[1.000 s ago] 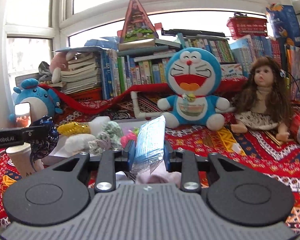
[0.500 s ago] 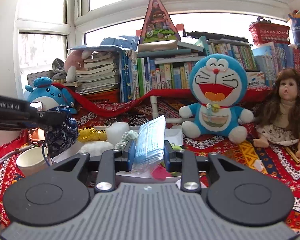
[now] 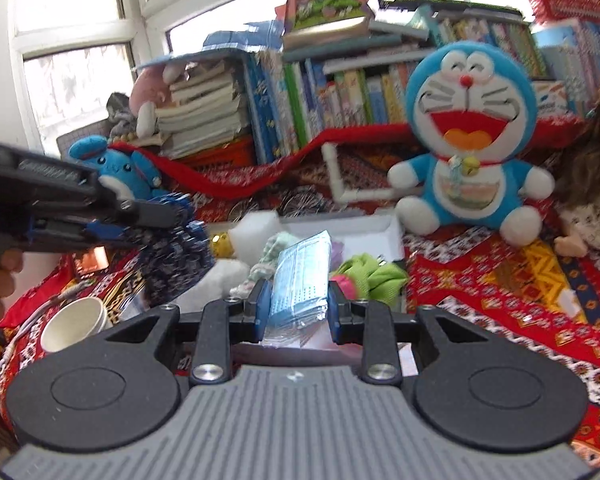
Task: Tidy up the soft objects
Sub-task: 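Carry the blue bag with the left tool while the right carries the mask packet to the tray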
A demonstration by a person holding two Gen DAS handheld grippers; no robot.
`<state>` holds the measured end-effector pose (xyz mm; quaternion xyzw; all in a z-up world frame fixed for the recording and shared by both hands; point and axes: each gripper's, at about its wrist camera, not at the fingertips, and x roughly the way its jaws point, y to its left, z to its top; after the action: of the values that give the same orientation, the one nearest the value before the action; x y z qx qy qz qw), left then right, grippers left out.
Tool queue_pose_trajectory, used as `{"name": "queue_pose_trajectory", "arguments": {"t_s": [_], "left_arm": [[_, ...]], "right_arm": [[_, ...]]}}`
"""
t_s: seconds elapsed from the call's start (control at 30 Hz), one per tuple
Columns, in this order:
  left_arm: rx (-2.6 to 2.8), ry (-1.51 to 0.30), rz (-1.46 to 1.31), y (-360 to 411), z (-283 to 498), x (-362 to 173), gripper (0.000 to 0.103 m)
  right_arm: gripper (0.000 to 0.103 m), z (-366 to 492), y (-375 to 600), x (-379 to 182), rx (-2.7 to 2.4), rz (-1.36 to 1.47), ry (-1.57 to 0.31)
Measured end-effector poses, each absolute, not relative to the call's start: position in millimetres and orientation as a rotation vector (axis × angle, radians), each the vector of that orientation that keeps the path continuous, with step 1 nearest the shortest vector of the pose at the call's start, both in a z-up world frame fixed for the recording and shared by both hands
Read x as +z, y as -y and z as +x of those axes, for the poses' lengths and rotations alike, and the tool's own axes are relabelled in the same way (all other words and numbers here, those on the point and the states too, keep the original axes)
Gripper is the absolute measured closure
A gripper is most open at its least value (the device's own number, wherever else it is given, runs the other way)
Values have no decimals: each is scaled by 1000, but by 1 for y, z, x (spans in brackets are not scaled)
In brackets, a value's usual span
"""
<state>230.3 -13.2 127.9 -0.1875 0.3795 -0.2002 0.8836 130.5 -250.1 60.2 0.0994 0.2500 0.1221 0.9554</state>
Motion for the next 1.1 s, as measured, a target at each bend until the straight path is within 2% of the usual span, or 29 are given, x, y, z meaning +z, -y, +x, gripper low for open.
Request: {"name": "queue_pose_trajectory", "arguments": {"t_s": [0.47, 1.1], "left_arm": [[-319, -941, -385, 31, 298, 115, 81], [-269, -964, -261, 50, 325, 93, 80]], "right_arm": [[69, 187, 242, 51, 267, 302, -636], [71, 222, 239, 28, 191, 392, -700]]}}
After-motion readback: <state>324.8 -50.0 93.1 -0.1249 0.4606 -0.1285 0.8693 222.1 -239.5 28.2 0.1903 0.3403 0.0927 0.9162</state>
